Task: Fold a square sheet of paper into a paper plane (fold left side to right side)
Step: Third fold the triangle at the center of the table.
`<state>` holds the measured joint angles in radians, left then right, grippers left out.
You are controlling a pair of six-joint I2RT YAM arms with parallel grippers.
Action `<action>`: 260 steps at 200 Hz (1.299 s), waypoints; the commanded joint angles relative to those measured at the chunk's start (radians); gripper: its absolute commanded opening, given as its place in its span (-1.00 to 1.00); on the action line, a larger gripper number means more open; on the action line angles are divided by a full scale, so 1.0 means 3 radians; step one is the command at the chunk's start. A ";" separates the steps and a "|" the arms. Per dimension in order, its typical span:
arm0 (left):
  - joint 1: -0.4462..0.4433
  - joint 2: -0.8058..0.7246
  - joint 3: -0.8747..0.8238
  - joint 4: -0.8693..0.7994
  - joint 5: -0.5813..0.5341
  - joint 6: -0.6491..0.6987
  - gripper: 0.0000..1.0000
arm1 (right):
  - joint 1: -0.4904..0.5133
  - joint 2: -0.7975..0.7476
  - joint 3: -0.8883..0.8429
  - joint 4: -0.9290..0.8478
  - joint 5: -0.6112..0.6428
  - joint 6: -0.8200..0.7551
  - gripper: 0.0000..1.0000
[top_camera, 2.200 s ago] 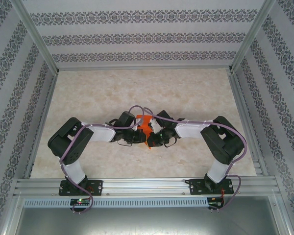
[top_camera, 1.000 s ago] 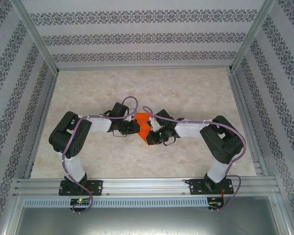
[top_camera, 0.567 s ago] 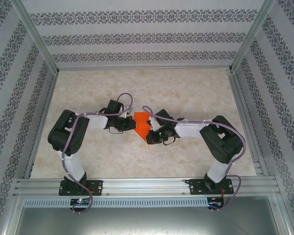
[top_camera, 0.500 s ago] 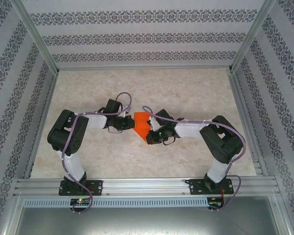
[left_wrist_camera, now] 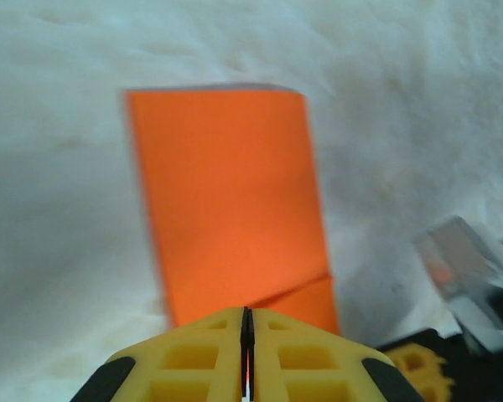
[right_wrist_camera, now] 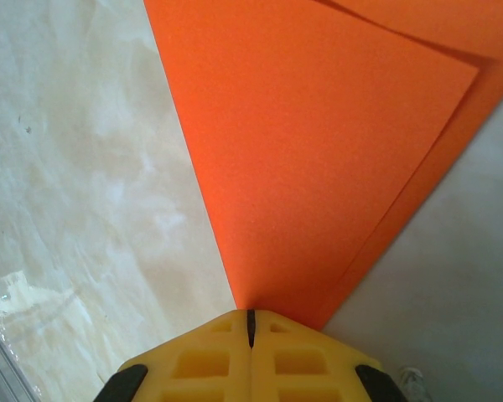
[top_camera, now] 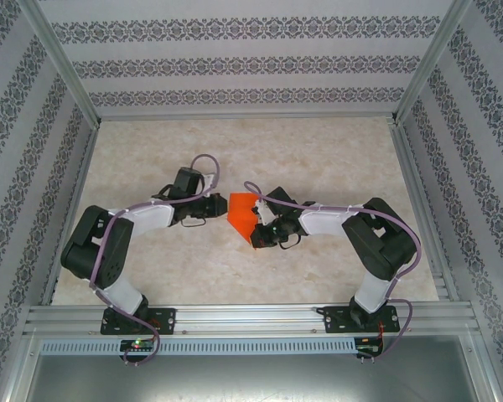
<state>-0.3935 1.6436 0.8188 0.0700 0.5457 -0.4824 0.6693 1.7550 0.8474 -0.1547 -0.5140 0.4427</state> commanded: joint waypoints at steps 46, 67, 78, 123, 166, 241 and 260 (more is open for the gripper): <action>-0.0451 0.0491 0.0266 0.0043 0.0001 -0.0094 -0.77 | -0.0012 0.0148 -0.0143 -0.0627 0.0193 -0.0002 -1.00; -0.0462 0.0614 0.0272 0.0045 -0.0017 -0.0100 -0.77 | -0.0014 0.0123 -0.0144 -0.0639 0.0195 -0.0007 -1.00; -0.0463 0.0654 0.0275 0.0028 -0.0070 -0.0097 -0.78 | -0.0007 0.0103 -0.0142 -0.0647 0.0185 -0.0003 -1.00; -0.0463 0.0772 0.0290 -0.0180 -0.0302 -0.0065 -0.81 | 0.0017 -0.0002 -0.0159 -0.0762 0.0144 -0.0039 -1.00; -0.0463 0.0846 0.0287 -0.0203 -0.0347 -0.0050 -0.82 | 0.0073 -0.0143 -0.0226 -0.0868 0.0130 -0.0034 -1.00; -0.0463 0.0679 0.0297 -0.0160 -0.0200 -0.0095 -0.72 | 0.0043 -0.0441 -0.0280 -0.0854 0.0179 -0.0050 -1.00; -0.0459 0.0489 0.0321 -0.0127 -0.0071 -0.0177 -0.61 | -0.0073 -0.0678 -0.0270 -0.0736 0.0183 -0.0087 -0.84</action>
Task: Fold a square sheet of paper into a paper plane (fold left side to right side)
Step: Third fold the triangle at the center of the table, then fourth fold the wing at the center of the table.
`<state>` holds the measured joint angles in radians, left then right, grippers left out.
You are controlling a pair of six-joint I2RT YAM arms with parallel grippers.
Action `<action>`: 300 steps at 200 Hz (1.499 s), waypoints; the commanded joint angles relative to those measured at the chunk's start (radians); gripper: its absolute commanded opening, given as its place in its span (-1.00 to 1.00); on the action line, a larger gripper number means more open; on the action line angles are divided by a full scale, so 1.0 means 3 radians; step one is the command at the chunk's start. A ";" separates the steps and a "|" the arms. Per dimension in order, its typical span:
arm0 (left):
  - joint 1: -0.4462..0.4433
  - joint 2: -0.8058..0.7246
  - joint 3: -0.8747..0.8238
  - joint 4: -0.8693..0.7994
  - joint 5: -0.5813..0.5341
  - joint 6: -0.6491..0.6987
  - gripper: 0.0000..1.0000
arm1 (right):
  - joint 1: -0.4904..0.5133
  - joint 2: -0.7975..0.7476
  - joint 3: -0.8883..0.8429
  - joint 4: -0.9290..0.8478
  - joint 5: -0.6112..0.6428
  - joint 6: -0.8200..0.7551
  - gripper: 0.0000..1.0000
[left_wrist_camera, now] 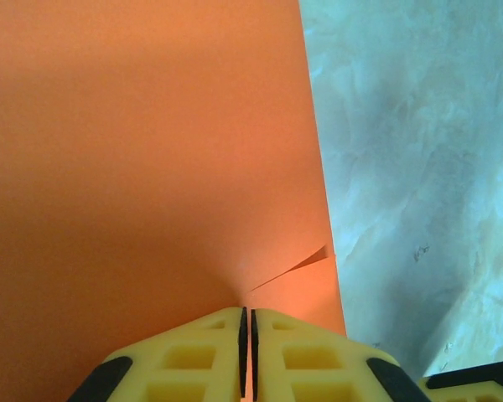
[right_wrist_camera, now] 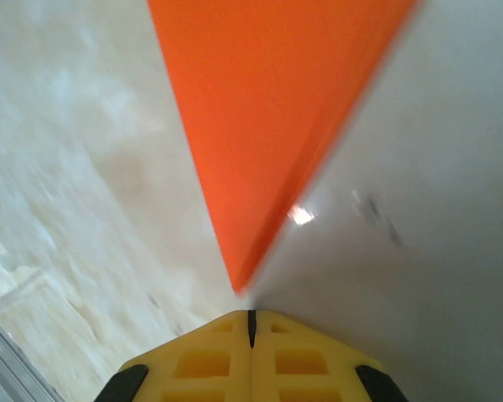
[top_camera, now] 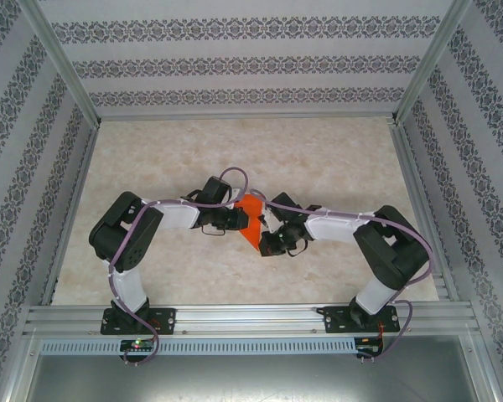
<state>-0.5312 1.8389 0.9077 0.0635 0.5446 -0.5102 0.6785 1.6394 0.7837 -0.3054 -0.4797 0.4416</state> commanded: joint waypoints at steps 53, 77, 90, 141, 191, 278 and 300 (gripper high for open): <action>0.0175 -0.0857 -0.0084 -0.0305 -0.0222 -0.0343 -0.12 | -0.0541 -0.0394 -0.0088 0.0674 -0.0254 -0.0155 -0.27; 0.0297 -0.1095 -0.0281 -0.0431 -0.0441 -0.0506 0.07 | -0.0579 -0.0244 -0.0068 0.1137 -0.0464 -0.0092 -0.17; 0.0346 -0.1176 -0.0388 -0.0454 -0.0500 -0.0615 0.09 | -0.0564 -0.0164 -0.0076 0.1342 -0.0537 -0.0057 -0.12; 0.0364 -0.1097 -0.0525 -0.0441 -0.0455 -0.0843 0.14 | -0.0461 0.0216 0.0066 0.1422 -0.0474 -0.0059 -0.14; 0.0359 -0.0879 -0.0485 -0.0277 -0.0250 -0.0940 0.17 | -0.0435 0.0390 0.0173 0.1349 -0.0454 -0.0107 -0.64; 0.0259 -0.0623 -0.0347 -0.0159 -0.0118 -0.1017 0.21 | -0.0546 0.0265 0.0073 0.1182 -0.0354 -0.0182 -0.95; 0.0220 -0.0530 -0.0295 -0.0089 -0.0082 -0.1044 0.21 | -0.0547 0.0268 0.0069 0.1181 -0.0364 -0.0187 -0.95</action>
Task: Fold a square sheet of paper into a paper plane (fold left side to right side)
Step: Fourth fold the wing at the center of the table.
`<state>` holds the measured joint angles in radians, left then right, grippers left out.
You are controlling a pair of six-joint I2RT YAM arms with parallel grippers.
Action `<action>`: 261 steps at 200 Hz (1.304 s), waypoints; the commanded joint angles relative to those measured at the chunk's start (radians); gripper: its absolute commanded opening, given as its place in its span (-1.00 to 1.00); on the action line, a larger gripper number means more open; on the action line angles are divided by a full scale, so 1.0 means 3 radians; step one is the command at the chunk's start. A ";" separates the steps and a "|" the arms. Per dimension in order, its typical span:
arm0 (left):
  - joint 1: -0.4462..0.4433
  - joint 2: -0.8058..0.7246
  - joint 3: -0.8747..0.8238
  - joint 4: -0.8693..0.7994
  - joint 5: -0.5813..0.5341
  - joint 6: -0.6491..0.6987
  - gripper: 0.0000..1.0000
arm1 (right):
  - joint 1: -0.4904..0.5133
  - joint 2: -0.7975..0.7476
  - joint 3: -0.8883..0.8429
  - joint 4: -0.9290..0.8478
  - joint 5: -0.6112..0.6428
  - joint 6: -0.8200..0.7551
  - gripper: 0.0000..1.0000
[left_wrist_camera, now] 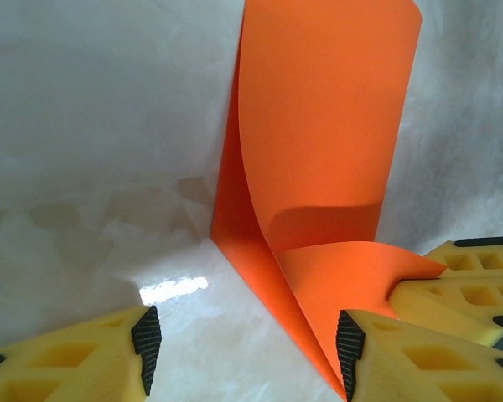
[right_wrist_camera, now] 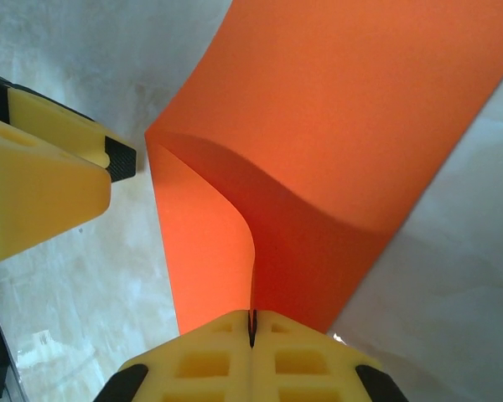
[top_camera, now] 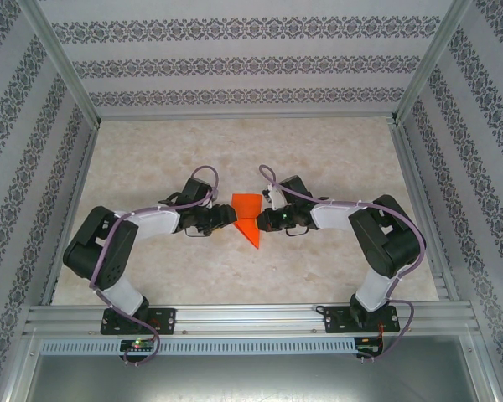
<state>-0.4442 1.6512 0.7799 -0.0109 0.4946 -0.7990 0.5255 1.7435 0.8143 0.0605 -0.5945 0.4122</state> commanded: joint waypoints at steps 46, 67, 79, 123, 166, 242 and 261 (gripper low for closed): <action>-0.0133 0.0300 0.0261 0.0299 0.0168 -0.0136 -0.03 | -0.0040 -0.0084 -0.0052 -0.0063 0.0023 -0.0106 -0.94; -0.0140 0.0340 0.0289 0.0347 0.0192 -0.0155 -0.19 | -0.0039 -0.0093 -0.0066 -0.0058 0.0033 -0.0102 -0.91; -0.0144 0.0336 0.0308 0.0350 0.0193 -0.0160 -0.28 | -0.0038 -0.0099 -0.0078 -0.0066 0.0051 -0.0110 -0.90; -0.0161 0.0287 0.0349 0.0333 0.0209 -0.0163 -0.45 | -0.0044 -0.0357 -0.0126 -0.0180 0.0308 -0.0161 -0.59; -0.0181 0.0222 0.0397 0.0314 0.0235 -0.0184 -0.47 | 0.0125 -0.0920 -0.0175 -0.0587 0.0974 -0.0363 -0.30; -0.0194 0.0101 0.0472 0.0226 0.0234 -0.0241 -0.51 | 0.1077 -0.0910 -0.0297 -0.0276 0.1852 -0.0247 -0.09; -0.0191 0.0094 0.0496 0.0186 0.0240 -0.0243 -0.52 | 0.1170 -0.0779 -0.0238 -0.0252 0.1999 -0.0264 -0.08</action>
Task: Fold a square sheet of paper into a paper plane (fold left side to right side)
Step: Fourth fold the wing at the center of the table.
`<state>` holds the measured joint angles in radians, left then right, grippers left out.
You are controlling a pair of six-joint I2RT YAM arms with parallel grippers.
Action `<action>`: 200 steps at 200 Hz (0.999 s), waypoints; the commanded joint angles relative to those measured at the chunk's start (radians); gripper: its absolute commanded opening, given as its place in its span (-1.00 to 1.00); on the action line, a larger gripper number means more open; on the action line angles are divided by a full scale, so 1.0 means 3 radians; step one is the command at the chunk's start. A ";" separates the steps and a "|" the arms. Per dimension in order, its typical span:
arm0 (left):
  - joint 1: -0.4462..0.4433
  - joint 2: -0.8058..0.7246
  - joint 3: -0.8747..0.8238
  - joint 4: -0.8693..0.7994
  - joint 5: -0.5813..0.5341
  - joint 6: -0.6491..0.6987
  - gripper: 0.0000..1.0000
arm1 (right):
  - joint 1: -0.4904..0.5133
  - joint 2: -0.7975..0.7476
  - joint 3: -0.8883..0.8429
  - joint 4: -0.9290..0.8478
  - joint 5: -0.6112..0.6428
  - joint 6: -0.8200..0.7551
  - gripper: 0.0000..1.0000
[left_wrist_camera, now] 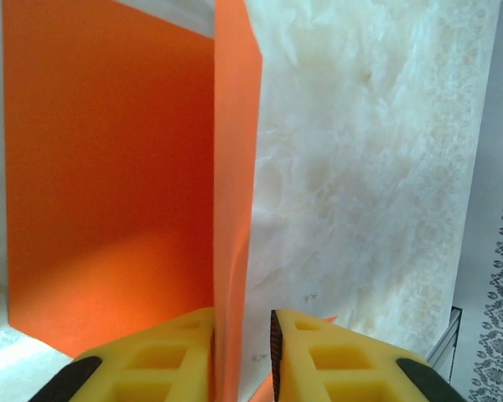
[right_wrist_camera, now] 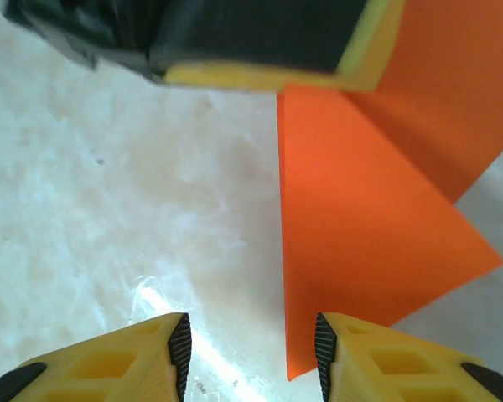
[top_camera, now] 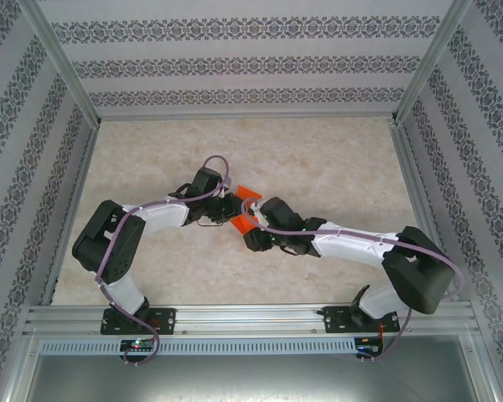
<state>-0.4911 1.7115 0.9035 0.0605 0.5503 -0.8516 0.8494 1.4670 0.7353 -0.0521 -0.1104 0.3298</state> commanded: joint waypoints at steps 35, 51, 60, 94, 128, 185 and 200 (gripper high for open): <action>-0.0039 -0.0113 0.0102 -0.0088 0.0053 -0.0073 -0.53 | 0.0138 0.0346 0.0077 0.0174 0.0487 0.0010 -0.09; -0.0041 -0.0115 0.0107 -0.0104 0.0047 -0.0076 -0.54 | 0.0147 0.0404 0.0103 0.0167 0.0546 -0.0005 -0.09; -0.0040 -0.0116 0.0107 -0.0107 0.0048 -0.0076 -0.54 | 0.0155 0.0431 0.0112 0.0170 0.0562 -0.0015 -0.09; -0.0046 -0.0112 0.0128 -0.0130 0.0047 -0.0078 -0.55 | 0.0165 0.0513 0.0145 0.0187 0.0578 -0.0028 -0.15; -0.0050 -0.0116 0.0139 -0.0160 0.0040 -0.0071 -0.55 | 0.0173 0.0562 0.0172 0.0174 0.0612 -0.0047 -0.24; -0.0050 -0.0201 0.0166 -0.0283 -0.0038 -0.0009 -0.42 | 0.0175 0.0587 0.0158 0.0130 0.0598 -0.0051 -0.52; -0.0050 -0.0245 0.0186 -0.0368 -0.0092 0.0033 -0.35 | 0.0175 0.0594 0.0157 0.0113 0.0574 -0.0051 -0.59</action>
<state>-0.4911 1.6844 0.9215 0.0048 0.5453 -0.8646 0.8886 1.6299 0.7670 -0.0082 0.0486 0.3172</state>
